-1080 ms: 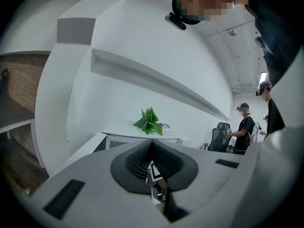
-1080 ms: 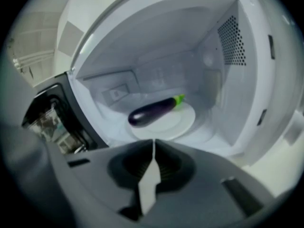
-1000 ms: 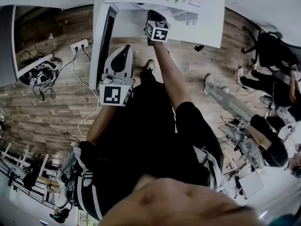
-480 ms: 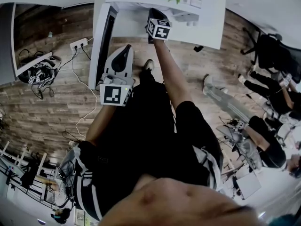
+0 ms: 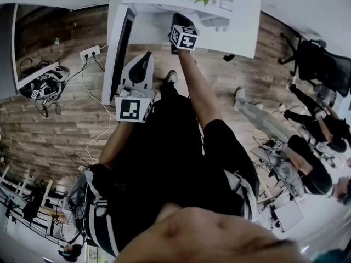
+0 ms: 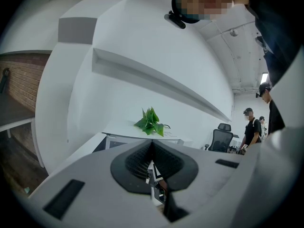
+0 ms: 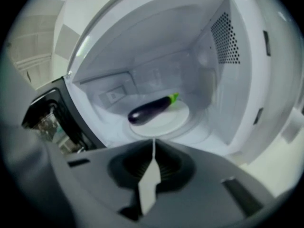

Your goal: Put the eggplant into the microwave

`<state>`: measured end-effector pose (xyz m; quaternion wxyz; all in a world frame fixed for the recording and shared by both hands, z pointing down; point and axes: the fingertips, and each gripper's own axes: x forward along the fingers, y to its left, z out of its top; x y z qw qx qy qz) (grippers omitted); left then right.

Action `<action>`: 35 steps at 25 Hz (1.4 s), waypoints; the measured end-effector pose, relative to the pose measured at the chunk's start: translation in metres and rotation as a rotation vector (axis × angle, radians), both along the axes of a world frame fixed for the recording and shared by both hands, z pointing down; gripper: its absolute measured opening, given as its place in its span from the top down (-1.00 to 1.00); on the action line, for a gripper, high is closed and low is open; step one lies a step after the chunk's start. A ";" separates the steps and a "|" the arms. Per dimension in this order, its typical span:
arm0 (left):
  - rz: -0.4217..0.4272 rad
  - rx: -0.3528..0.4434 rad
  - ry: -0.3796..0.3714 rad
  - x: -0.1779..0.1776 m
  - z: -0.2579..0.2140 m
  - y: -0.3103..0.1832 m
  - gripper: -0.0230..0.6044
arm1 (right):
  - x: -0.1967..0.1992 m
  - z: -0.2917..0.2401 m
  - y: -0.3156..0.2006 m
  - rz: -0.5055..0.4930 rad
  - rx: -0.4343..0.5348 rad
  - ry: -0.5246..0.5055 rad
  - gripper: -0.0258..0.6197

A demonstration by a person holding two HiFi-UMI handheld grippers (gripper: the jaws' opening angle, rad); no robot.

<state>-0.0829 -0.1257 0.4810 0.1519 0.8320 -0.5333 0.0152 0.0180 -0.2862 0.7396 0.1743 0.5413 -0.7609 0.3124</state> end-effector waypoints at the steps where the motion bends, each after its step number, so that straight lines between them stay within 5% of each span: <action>1: 0.000 0.003 -0.001 0.000 -0.001 0.000 0.82 | 0.001 -0.001 0.003 0.002 -0.001 -0.003 0.81; 14: 0.020 0.071 -0.006 0.008 -0.022 0.002 0.82 | 0.012 -0.066 0.052 0.003 0.044 -0.034 0.81; 35: -0.005 0.180 -0.048 0.012 -0.051 0.007 0.82 | 0.023 -0.226 0.141 -0.086 0.299 -0.093 0.80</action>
